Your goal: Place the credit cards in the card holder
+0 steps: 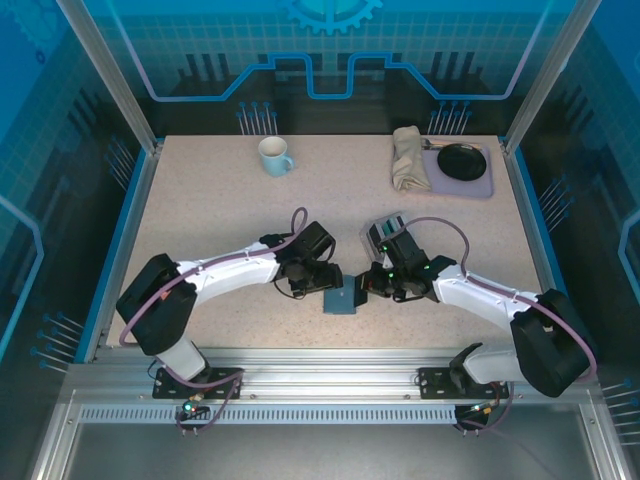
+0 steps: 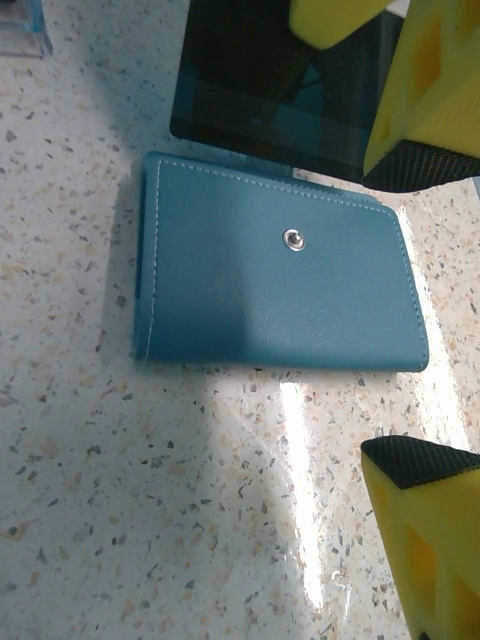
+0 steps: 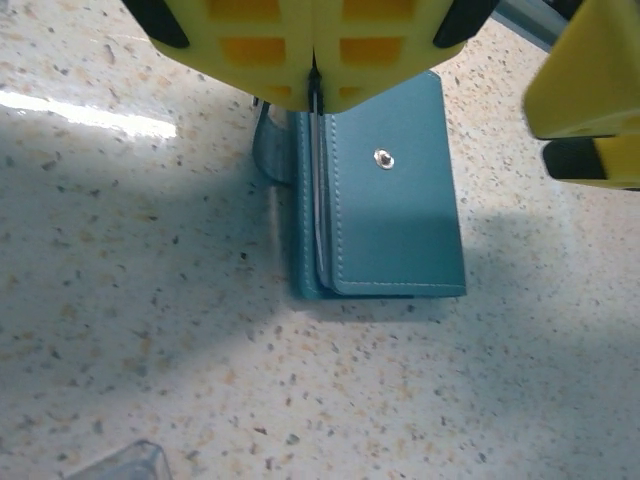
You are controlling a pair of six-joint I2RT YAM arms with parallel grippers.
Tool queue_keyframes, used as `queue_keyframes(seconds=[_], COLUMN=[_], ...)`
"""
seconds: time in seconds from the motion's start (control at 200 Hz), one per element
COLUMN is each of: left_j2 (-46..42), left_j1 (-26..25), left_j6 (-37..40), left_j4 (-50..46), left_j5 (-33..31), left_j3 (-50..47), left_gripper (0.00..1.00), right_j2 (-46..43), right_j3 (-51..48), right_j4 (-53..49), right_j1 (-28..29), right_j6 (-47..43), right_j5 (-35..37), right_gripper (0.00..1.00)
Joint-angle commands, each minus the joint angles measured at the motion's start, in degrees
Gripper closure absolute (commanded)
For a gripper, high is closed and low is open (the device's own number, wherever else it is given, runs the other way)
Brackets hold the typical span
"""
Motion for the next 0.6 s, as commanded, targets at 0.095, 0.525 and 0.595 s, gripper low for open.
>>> queue_keyframes(seconds=[0.095, 0.525, 0.595], left_j2=[2.0, 6.5, 7.2], left_j1=[-0.2, -0.1, -0.2], left_j6=[-1.5, -0.5, -0.3], left_j4=[2.4, 4.8, 5.4], left_j5=[1.9, 4.4, 5.2], left_j3=[-0.7, 1.0, 1.1], left_gripper=[0.28, 0.27, 0.27], right_j2=[1.3, 3.5, 3.6], right_j3=[-1.2, -2.4, -2.2], right_j4=[2.2, 6.9, 8.0], right_j1=[-0.5, -0.6, -0.5], right_j6=[0.3, 0.7, 1.0], right_j5=[-1.2, -4.0, -5.1], right_gripper=[0.96, 0.96, 0.96])
